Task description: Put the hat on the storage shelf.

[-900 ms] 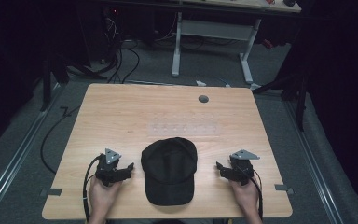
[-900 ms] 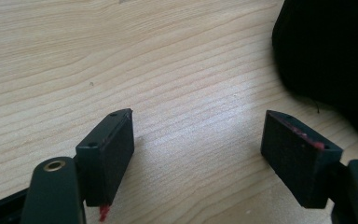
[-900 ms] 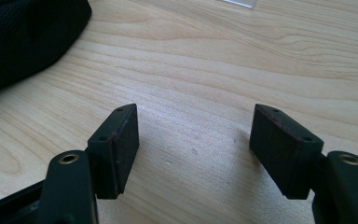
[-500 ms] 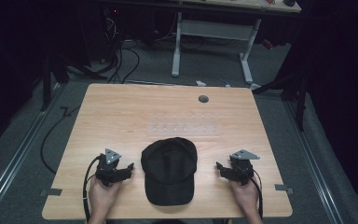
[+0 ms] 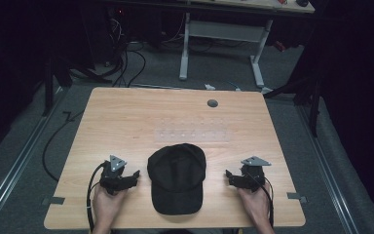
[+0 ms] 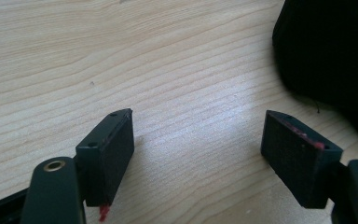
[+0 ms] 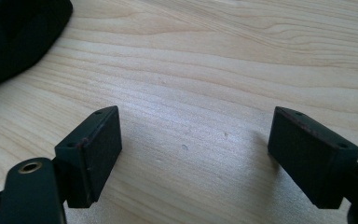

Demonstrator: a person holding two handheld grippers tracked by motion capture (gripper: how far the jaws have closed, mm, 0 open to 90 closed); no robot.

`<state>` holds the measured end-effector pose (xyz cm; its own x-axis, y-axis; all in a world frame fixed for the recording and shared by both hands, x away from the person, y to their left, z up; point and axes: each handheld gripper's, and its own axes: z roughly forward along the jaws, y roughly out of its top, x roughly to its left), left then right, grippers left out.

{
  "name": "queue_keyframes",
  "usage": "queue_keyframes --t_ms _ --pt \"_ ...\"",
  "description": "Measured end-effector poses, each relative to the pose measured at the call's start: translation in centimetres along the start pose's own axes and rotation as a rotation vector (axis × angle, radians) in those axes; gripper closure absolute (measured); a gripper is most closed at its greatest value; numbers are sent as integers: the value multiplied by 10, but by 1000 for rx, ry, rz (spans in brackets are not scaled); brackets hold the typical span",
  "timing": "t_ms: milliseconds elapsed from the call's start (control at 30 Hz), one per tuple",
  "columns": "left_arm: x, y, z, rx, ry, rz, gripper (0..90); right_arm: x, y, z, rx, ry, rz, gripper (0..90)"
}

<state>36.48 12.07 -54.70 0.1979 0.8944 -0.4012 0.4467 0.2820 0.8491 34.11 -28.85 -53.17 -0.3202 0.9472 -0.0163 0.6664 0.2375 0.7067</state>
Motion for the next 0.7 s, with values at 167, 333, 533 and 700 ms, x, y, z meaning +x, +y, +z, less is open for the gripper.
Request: queue_keyframes --t_ms 167,333,533,700 --pt "0 0 0 0 -1 -1 258 -2 0 -1 -3 -2 6 240" --pt "0 0 0 1 2 2 258 0 -2 -7 -23 -35 -13 424" --pt "0 0 -1 0 2 -2 258 2 -6 -11 -42 -9 -17 473" --pt "0 0 -1 0 3 1 259 1 -7 -16 -60 34 12 479"
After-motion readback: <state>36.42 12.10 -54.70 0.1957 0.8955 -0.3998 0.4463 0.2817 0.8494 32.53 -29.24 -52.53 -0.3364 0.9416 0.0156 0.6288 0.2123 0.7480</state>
